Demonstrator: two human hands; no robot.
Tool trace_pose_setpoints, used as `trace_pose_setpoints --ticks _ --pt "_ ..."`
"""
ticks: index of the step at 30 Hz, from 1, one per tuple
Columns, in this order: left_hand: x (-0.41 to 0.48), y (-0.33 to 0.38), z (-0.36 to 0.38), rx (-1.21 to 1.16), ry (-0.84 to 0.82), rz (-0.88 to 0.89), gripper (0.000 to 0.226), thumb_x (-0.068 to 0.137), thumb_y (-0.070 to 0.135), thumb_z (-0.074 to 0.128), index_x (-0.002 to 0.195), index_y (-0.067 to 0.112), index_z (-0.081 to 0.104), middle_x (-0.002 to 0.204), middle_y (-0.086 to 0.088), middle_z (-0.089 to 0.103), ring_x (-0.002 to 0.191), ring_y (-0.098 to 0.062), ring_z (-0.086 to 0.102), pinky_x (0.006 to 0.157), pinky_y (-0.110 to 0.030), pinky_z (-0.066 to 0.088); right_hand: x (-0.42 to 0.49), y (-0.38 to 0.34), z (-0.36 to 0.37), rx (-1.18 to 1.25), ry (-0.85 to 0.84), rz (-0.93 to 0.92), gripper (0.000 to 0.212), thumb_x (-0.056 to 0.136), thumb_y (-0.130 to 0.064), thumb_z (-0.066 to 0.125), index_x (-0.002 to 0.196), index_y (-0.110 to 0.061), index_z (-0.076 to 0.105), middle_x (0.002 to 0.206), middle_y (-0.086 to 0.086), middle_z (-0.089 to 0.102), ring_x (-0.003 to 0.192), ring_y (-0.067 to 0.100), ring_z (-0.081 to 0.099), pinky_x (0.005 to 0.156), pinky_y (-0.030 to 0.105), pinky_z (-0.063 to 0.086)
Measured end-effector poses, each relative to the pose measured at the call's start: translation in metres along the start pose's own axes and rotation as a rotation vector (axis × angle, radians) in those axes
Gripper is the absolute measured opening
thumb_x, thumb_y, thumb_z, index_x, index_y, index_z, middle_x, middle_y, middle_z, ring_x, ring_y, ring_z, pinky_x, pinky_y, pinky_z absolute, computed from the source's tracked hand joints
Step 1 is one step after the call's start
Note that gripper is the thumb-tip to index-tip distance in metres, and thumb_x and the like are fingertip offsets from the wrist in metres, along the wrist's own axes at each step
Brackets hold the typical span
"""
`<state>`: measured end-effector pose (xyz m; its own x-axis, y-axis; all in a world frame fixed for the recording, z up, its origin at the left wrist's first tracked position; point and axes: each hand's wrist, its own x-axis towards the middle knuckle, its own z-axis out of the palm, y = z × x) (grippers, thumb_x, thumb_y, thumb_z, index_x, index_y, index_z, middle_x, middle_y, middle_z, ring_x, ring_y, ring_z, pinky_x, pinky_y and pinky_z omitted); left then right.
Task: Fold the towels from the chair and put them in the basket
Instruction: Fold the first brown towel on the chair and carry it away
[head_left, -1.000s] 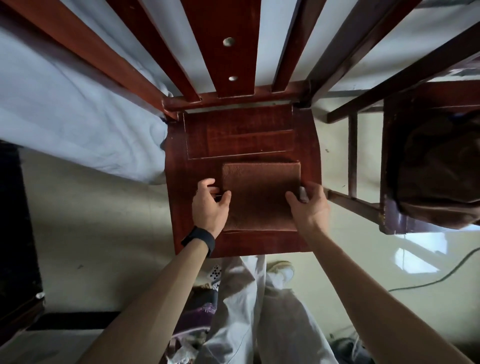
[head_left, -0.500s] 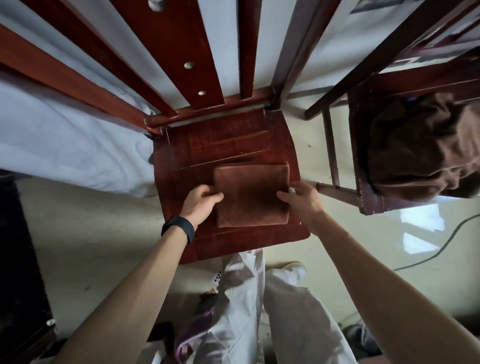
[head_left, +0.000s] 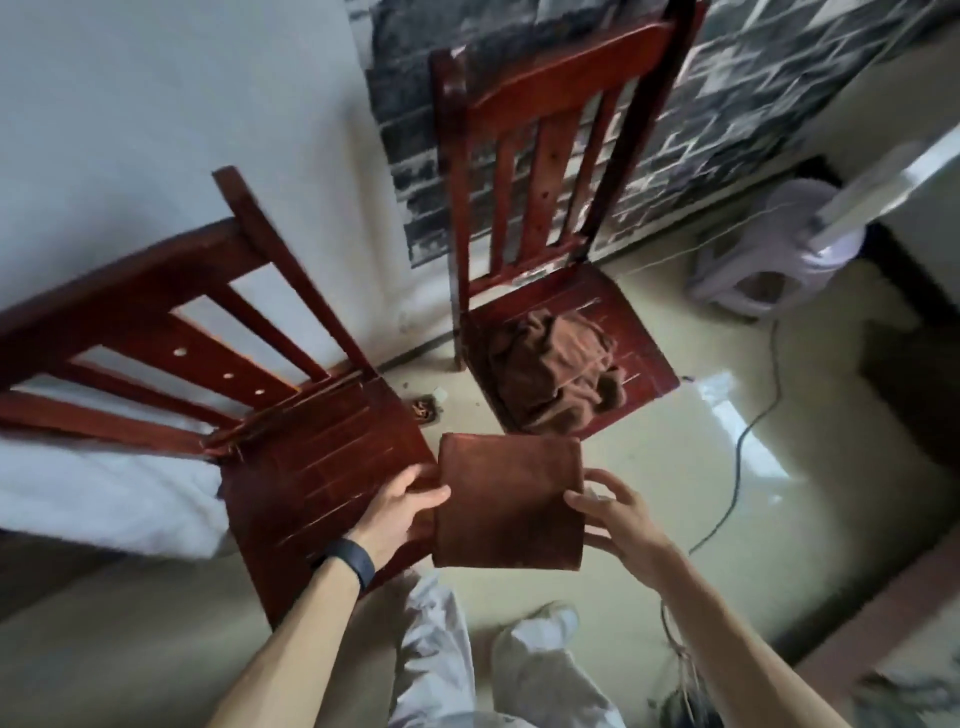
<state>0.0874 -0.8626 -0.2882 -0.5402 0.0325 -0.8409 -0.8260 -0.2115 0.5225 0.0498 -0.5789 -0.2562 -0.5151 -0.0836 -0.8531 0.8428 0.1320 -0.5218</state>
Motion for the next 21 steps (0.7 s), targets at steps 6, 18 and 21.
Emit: trace_pose_setpoints --ticks 6,18,21 --pt "-0.066 0.060 0.156 0.093 -0.162 0.140 0.028 0.088 0.010 0.068 0.110 0.027 0.066 0.102 -0.007 0.073 0.083 -0.021 0.070 0.069 -0.032 0.052 -0.120 -0.027 -0.131 0.181 0.117 -0.220 0.026 0.089 -0.011 0.070 0.112 -0.024 0.066 0.101 0.007 0.076 0.092 0.022 0.073 0.084 0.043 0.056" --pt "-0.128 0.145 0.425 0.404 -0.445 0.374 0.031 0.090 0.013 0.067 0.118 0.026 0.062 0.099 -0.005 0.073 0.082 -0.020 0.071 0.069 -0.035 0.057 -0.242 -0.027 -0.342 0.510 0.380 -0.578 0.033 0.088 -0.012 0.070 0.119 -0.023 0.067 0.108 0.010 0.075 0.096 0.028 0.070 0.087 0.057 0.055" --pt "-0.120 0.166 0.483 0.459 -0.515 0.396 0.033 0.090 0.016 0.068 0.120 0.028 0.062 0.106 -0.008 0.072 0.090 -0.023 0.069 0.079 -0.044 0.055 -0.246 -0.035 -0.385 0.566 0.434 -0.620 0.034 0.088 -0.014 0.071 0.120 -0.025 0.067 0.111 0.010 0.074 0.100 0.029 0.069 0.088 0.058 0.055"
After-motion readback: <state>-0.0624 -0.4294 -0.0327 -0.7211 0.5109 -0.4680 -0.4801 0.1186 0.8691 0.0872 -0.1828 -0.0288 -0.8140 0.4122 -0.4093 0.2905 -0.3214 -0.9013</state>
